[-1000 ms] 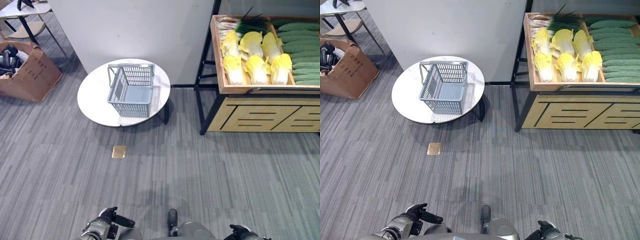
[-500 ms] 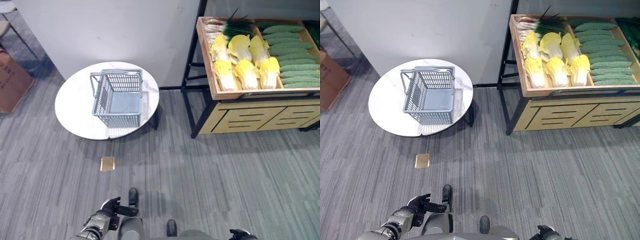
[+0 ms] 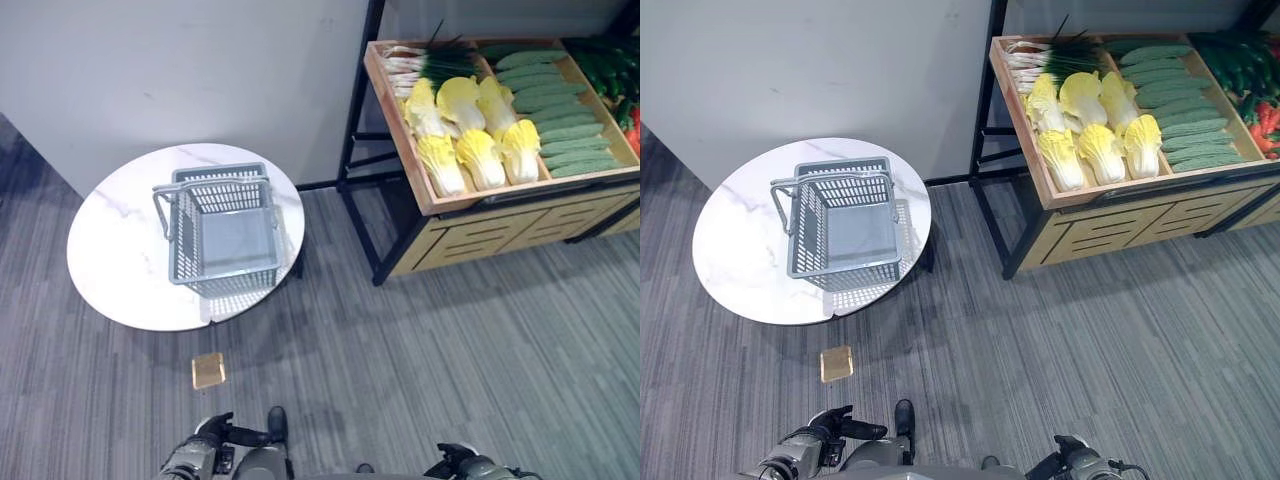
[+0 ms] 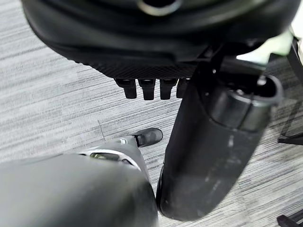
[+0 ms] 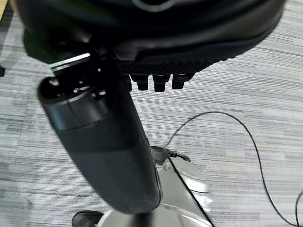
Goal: Get the vegetables into the basket
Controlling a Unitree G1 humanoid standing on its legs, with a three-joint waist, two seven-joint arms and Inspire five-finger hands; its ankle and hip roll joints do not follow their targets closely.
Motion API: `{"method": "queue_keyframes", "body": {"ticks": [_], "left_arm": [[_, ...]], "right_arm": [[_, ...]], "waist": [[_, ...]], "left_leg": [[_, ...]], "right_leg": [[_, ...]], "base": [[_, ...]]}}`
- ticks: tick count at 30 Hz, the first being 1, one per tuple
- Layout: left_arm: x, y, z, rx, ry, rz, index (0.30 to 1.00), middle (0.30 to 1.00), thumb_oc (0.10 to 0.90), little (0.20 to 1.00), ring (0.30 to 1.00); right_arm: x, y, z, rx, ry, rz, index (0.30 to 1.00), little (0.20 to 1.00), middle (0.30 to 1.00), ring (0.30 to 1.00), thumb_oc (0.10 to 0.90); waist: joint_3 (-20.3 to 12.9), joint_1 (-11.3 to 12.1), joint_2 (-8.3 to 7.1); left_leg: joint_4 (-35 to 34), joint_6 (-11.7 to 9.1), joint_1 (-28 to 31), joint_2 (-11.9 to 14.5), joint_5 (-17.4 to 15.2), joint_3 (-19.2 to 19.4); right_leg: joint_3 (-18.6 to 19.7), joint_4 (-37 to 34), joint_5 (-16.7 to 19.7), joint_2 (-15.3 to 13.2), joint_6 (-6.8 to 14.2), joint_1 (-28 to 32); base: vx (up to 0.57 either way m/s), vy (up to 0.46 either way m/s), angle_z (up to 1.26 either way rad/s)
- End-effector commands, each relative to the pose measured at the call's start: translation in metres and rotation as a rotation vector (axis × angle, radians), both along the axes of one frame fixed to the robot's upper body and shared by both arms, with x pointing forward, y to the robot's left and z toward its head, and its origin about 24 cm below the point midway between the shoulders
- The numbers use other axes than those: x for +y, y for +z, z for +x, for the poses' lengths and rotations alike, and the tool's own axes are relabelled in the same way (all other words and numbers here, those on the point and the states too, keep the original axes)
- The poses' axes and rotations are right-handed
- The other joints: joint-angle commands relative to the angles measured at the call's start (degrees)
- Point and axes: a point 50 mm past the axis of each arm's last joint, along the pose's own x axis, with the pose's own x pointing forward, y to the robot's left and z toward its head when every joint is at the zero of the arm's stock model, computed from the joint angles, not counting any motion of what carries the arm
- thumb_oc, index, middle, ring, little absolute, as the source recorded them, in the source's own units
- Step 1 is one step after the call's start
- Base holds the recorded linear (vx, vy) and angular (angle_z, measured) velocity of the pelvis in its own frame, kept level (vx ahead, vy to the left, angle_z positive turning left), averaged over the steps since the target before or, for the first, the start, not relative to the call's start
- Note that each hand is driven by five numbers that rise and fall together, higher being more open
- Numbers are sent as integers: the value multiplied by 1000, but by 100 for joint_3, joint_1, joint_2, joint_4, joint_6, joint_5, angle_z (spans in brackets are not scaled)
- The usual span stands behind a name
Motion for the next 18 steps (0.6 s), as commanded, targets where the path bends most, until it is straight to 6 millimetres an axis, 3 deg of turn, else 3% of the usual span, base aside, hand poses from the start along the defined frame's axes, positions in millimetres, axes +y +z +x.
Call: {"method": "queue_keyframes", "body": {"ticks": [1,3,6,9,11,13,18], "left_arm": [[12,-7,-35,118,9,38,1000,1000,900,1000,1000],[12,-6,-33,114,0,39,1000,1000,900,1000,1000],[13,-5,-30,117,-17,46,1000,1000,900,1000,1000],[12,-5,-26,109,-28,49,1000,1000,900,1000,1000],[11,-5,-25,109,-35,54,1000,1000,900,1000,1000],[13,-5,-27,114,-43,60,1000,1000,900,1000,1000],[9,-8,-35,132,-26,51,1000,1000,900,1000,1000]], "right_arm": [[-20,8,8,-45,-6,-54,1000,1000,1000,1000,900],[-20,9,12,-58,-4,-52,1000,1000,1000,1000,900],[-16,8,13,-68,-11,-41,1000,1000,1000,1000,900],[-13,8,16,-75,-7,-36,1000,1000,1000,1000,900],[-11,7,14,-71,-5,-34,1000,1000,1000,1000,900],[-10,6,12,-68,3,-29,1000,1000,1000,1000,900],[-11,7,15,-74,22,-37,1000,1000,1000,1000,900]], "waist": [[211,1,-30],[348,-43,108],[511,-184,291],[713,-373,344],[776,-499,282],[748,-584,260],[629,-485,250]], "left_leg": [[348,-179,-558,4,125,-224],[229,-111,-251,13,47,-232],[24,-99,249,55,-97,-315],[-87,-218,511,81,-143,-455],[-89,-278,677,18,-251,-562],[-89,-289,771,12,-294,-703],[-89,-334,779,18,-309,-696]], "right_leg": [[-150,759,1759,48,259,228],[-469,1462,2016,6,219,-37],[-939,1948,1950,-110,120,-637],[-1238,1210,1504,-126,13,-1084],[-1253,376,1537,3,10,-1281],[-876,201,1491,131,40,-1193],[-980,-424,1401,130,-65,-737]], "base": [[87,155,-9],[88,182,-11],[144,147,0],[185,1,16],[209,-72,39],[161,-56,40],[54,-63,34]]}}
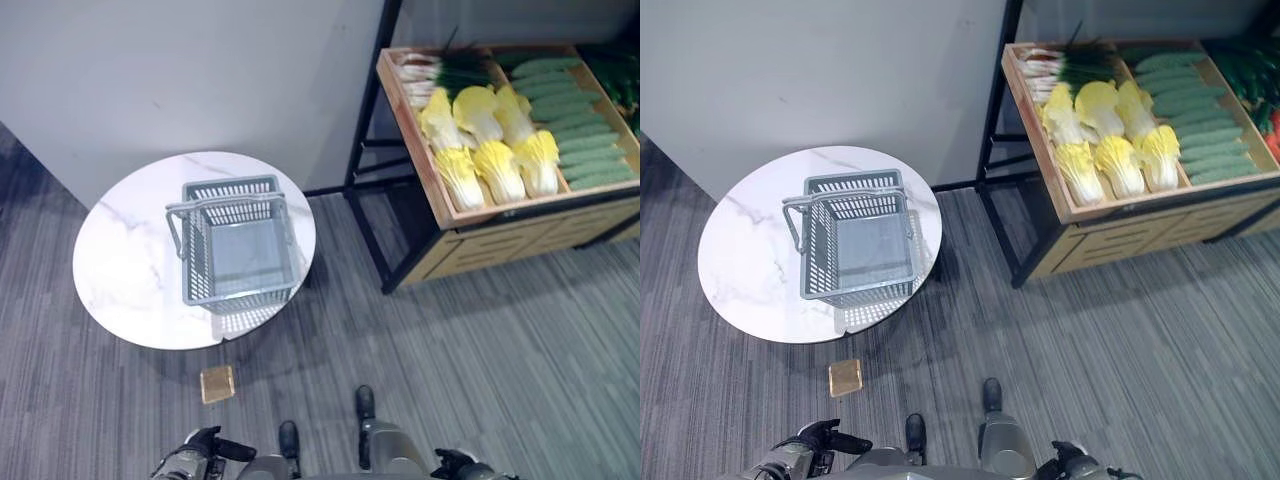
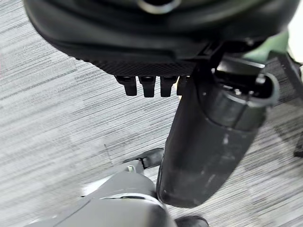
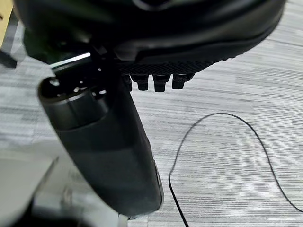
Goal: Get the vegetables into the basket
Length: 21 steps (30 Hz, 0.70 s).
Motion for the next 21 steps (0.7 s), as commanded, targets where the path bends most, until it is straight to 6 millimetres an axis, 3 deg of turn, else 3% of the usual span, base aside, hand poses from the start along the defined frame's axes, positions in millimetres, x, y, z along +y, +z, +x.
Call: {"method": "queue_keyframes", "body": {"ticks": [1,9,10,12,18,20,21], "left_arm": [[-5,-5,-15,70,3,-2,1000,1000,900,1000,1000],[-5,-7,-22,84,11,2,1000,1000,900,1000,1000],[-3,-6,-23,64,28,6,1000,1000,900,1000,1000],[0,-6,-27,53,40,10,1000,1000,900,1000,1000],[-6,-9,-35,72,36,7,1000,1000,900,1000,1000],[-8,-9,-34,70,38,5,1000,1000,900,1000,1000],[-10,-10,-35,79,37,6,1000,1000,900,1000,1000]], "right_arm": [[-28,13,27,-75,21,-88,1000,1000,1000,1000,900],[-22,19,49,-173,44,-70,1000,1000,1000,1000,900],[-15,37,84,-356,80,-38,1000,1000,1000,1000,900],[-12,63,111,-526,163,-31,1000,1000,1000,1000,900],[-4,137,168,-907,272,-15,1000,1000,1000,1000,900],[-3,147,173,-948,286,-16,1000,1000,1000,1000,900],[4,173,187,-1059,324,-2,1000,1000,1000,1000,900]], "waist": [[125,-11,166],[-77,16,237],[-114,-18,253],[-146,-35,273],[-271,-34,300],[-289,-18,300],[-324,16,293]], "left_leg": [[10,-376,-367,331,130,-160],[48,-467,-222,407,112,-275],[53,-496,-182,426,117,-259],[51,-514,-134,444,117,-253],[60,-539,-15,462,129,-278],[61,-539,5,464,125,-285],[64,-533,45,468,120,-296]], "right_leg": [[40,-422,-299,97,127,699],[37,-656,-424,187,18,1133],[74,-674,-448,215,-3,1191],[92,-688,-467,239,-11,1240],[97,-648,-543,293,-55,1381],[82,-646,-550,295,-60,1409],[72,-650,-557,305,-74,1462]], "base": [[50,-76,-15],[50,-69,-2],[18,-50,7],[18,-58,-1],[7,-11,-3],[0,0,0],[0,0,0]]}}
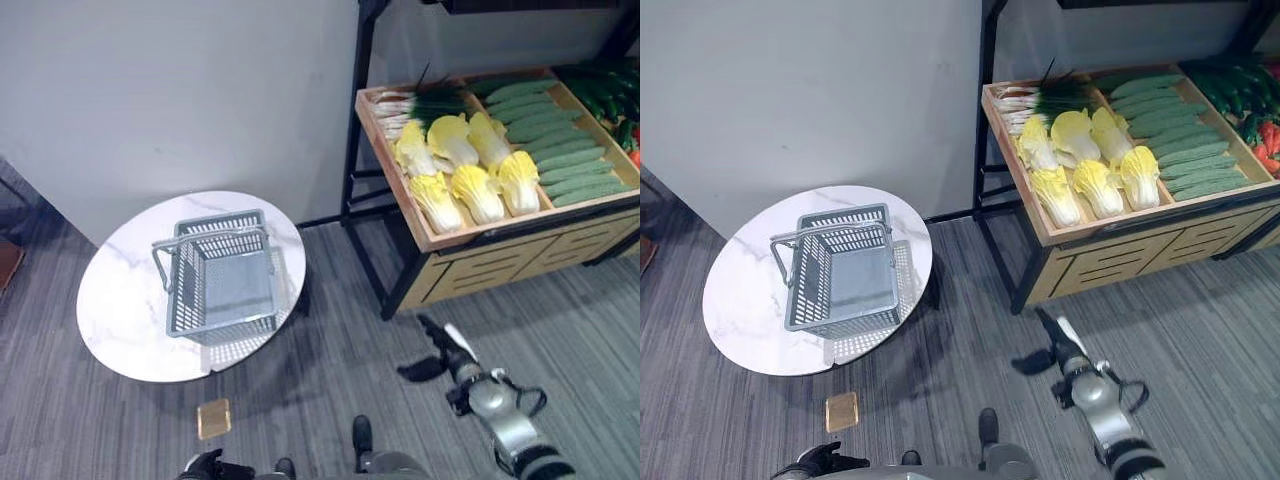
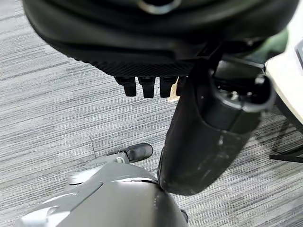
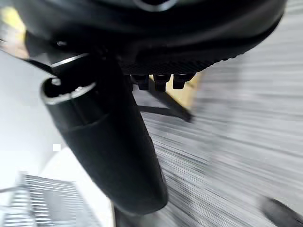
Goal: Get the vegetables into the basket
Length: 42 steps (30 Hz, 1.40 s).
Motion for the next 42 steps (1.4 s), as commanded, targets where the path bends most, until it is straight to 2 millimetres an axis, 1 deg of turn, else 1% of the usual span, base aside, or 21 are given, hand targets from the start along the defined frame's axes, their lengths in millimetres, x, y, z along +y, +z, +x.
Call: {"method": "queue_keyframes", "body": {"ticks": [1,2,3,4,5,6,8,11,12,14,15,16,17,19,21,23,24,29,34,37,42], "left_arm": [[5,-2,-9,64,-36,38,1000,1000,900,1000,1000],[3,-2,-10,64,-38,33,1000,1000,900,1000,1000],[3,-2,-10,64,-38,32,1000,1000,900,1000,1000],[2,-3,-11,71,-45,33,1000,1000,900,1000,1000],[1,-3,-11,73,-42,32,1000,1000,900,1000,1000],[1,-3,-13,81,-39,32,1000,1000,900,1000,1000],[1,-3,-15,89,-39,32,1000,1000,900,1000,1000],[1,-4,-18,101,-36,34,1000,1000,900,1000,1000],[2,-4,-19,102,-33,36,1000,1000,900,1000,1000],[4,-4,-22,108,-30,42,1000,1000,900,1000,1000],[4,-3,-21,106,-29,42,1000,1000,900,1000,1000],[7,-3,-22,105,-27,47,1000,1000,900,1000,1000],[7,-3,-22,104,-26,47,1000,1000,900,1000,1000],[8,-3,-22,107,-26,52,1000,1000,900,1000,1000],[11,-2,-20,102,-25,59,1000,1000,900,1000,1000],[15,0,-16,86,-16,69,1000,1000,900,1000,1000],[15,0,-15,83,-18,71,1000,1000,900,1000,1000],[24,5,-5,52,-7,93,1000,1000,900,1000,1000],[29,8,3,31,13,99,1000,1000,900,1000,1000],[31,9,8,13,26,94,1000,1000,900,1000,1000],[34,12,15,-5,33,99,1000,1000,900,1000,1000]], "right_arm": [[15,57,36,-270,94,25,1000,1000,1000,1000,900],[19,70,41,-319,128,13,1000,1000,1000,1000,900],[19,70,41,-319,128,12,1000,1000,1000,1000,900],[28,91,52,-404,166,21,1000,1000,1000,1000,900],[33,101,56,-437,204,6,1000,1000,1000,1000,900],[43,116,62,-484,260,1,1000,1000,1000,1000,900],[57,132,70,-537,320,-4,1000,1000,1000,1000,900],[74,148,83,-575,372,4,1000,1000,1000,1000,900],[81,156,89,-598,403,-14,1000,1000,1000,1000,900],[89,165,97,-615,424,-30,1000,1000,1000,1000,900],[90,166,98,-617,425,-30,1000,1000,1000,1000,900],[101,182,113,-641,449,-77,1000,1000,1000,1000,900],[102,182,114,-642,450,-77,1000,1000,1000,1000,900],[106,190,124,-647,450,-118,1000,1000,1000,1000,900],[106,200,135,-649,432,-162,1000,1000,1000,1000,900],[101,218,147,-672,408,-241,1000,1000,1000,1000,900],[99,220,151,-671,388,-242,1000,1000,1000,1000,900],[86,254,173,-685,288,-356,1000,1000,1000,1000,900],[74,284,188,-670,189,-462,1000,1000,1000,1000,900],[72,301,193,-671,155,-528,1000,1000,1000,1000,900],[67,319,195,-673,105,-589,1000,1000,1000,1000,900]], "waist": [[3,25,-227],[-14,44,-226],[-13,44,-226],[-40,86,-235],[-45,108,-248],[-75,154,-264],[-83,219,-305],[-89,346,-363],[-87,394,-390],[-76,485,-440],[-61,480,-443],[-16,672,-566],[-9,663,-567],[26,769,-666],[89,867,-768],[181,1001,-872],[216,1037,-904],[459,1265,-1051],[639,1391,-1100],[720,1467,-1132],[805,1548,-1155]], "left_leg": [[60,-93,-275,-109,233,-246],[59,-91,-257,-108,224,-263],[59,-91,-256,-108,224,-263],[56,-90,-235,-100,224,-287],[59,-87,-266,-97,286,-294],[47,-86,-221,-92,223,-316],[43,-80,-229,-89,277,-354],[41,-78,-216,-75,281,-397],[39,-77,-214,-71,283,-428],[34,-80,-181,-61,224,-483],[34,-77,-214,-64,289,-481],[35,-85,-231,-44,246,-586],[36,-85,-231,-45,246,-589],[40,-86,-283,-42,257,-660],[49,-89,-381,-38,284,-736],[62,-98,-519,-31,332,-824],[69,-100,-578,-26,349,-869],[95,-125,-985,-29,470,-1087],[99,-165,-1366,-55,595,-1296],[104,-183,-1563,-55,648,-1384],[135,-198,-1803,-74,703,-1492]], "right_leg": [[204,305,-787,-298,265,681],[188,297,-799,-296,260,718],[187,296,-799,-296,260,720],[160,293,-806,-292,251,749],[152,301,-757,-292,242,722],[135,273,-809,-285,242,788],[104,267,-771,-282,225,798],[45,247,-782,-283,215,845],[20,243,-785,-282,208,860],[-30,212,-833,-276,214,927],[-30,227,-786,-279,208,888],[-103,221,-834,-271,213,926],[-106,222,-835,-272,213,928],[-153,229,-830,-265,210,912],[-204,231,-832,-255,204,868],[-286,230,-815,-248,204,795],[-319,226,-805,-246,207,768],[-458,191,-718,-228,217,504],[-585,129,-591,-225,231,215],[-610,87,-539,-212,253,73],[-645,67,-507,-206,261,-89]], "base": [[33,-16,4],[17,-8,5],[15,-2,7],[-26,0,5],[17,2,4],[-23,-3,4],[-1,-6,5],[8,-5,11],[14,-9,23],[26,-11,15],[24,-39,14],[-14,-32,22],[17,-44,27],[-19,-33,28],[-48,-43,21],[-76,-47,18],[-71,-39,23],[-78,-24,25],[-62,-9,24],[-44,3,14],[-33,3,10]]}}
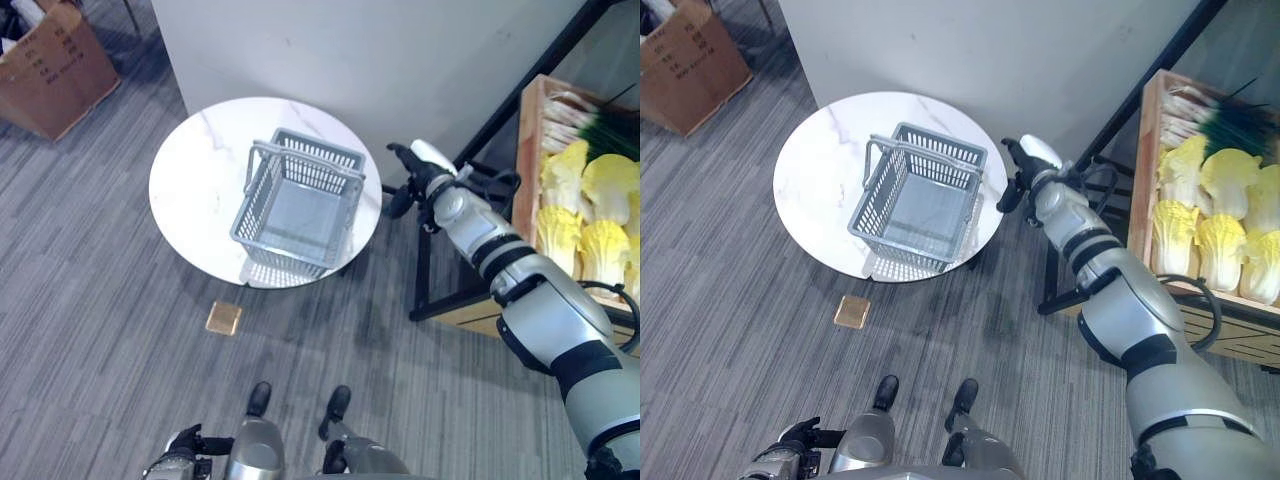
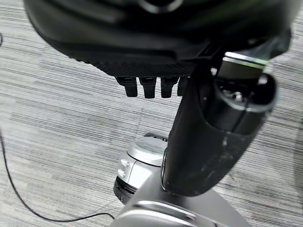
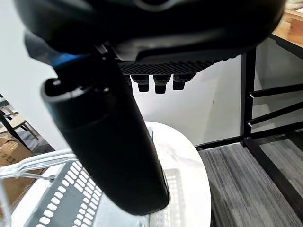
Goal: Get the vegetables into the basket
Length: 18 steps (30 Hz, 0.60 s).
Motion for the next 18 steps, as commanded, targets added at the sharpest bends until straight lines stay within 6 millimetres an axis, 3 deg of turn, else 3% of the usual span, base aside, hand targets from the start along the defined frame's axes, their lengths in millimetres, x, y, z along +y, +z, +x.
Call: {"method": "queue_keyframes", "body": {"ticks": [1,8,18], "left_arm": [[3,-4,-15,86,4,3,1000,1000,900,1000,1000],[-2,-1,1,32,-3,-13,1000,1000,900,1000,1000],[-13,1,19,-2,-66,-26,1000,1000,900,1000,1000]], "right_arm": [[2,102,4,-294,-42,-94,1000,1000,1000,1000,900],[-17,129,0,-324,-138,-202,1000,1000,1000,1000,900],[-14,145,-2,-349,-161,-284,1000,1000,1000,1000,900]], "waist": [[237,162,-185],[416,287,-159],[558,420,-113]], "left_leg": [[-412,60,-316,-128,536,-264],[-316,50,-693,-152,574,-412],[-88,69,-1109,-274,530,-577]], "right_leg": [[505,40,-521,-142,379,559],[442,18,-481,-171,405,323],[356,7,-455,-234,455,115]], "base": [[-33,-4,10],[-17,15,17],[1,20,12]]}}
